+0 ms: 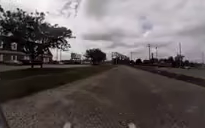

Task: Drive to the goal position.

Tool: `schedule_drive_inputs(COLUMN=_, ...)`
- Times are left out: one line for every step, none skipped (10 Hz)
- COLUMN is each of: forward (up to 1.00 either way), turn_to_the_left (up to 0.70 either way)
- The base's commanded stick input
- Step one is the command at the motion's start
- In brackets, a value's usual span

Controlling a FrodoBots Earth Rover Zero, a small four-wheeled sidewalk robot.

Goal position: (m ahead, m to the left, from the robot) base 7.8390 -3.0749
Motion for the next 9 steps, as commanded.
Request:
schedule_drive_inputs(forward=0.6, turn_to_the_left=0.0)
schedule_drive_inputs(forward=0.6, turn_to_the_left=0.0)
schedule_drive_inputs(forward=0.6, turn_to_the_left=0.0)
schedule_drive_inputs(forward=0.6, turn_to_the_left=0.0)
schedule_drive_inputs(forward=0.6, turn_to_the_left=0.0)
schedule_drive_inputs(forward=0.6, turn_to_the_left=0.0)
schedule_drive_inputs(forward=0.6, turn_to_the_left=0.0)
schedule_drive_inputs(forward=0.6, turn_to_the_left=0.0)
schedule_drive_inputs(forward=0.6, turn_to_the_left=0.0)
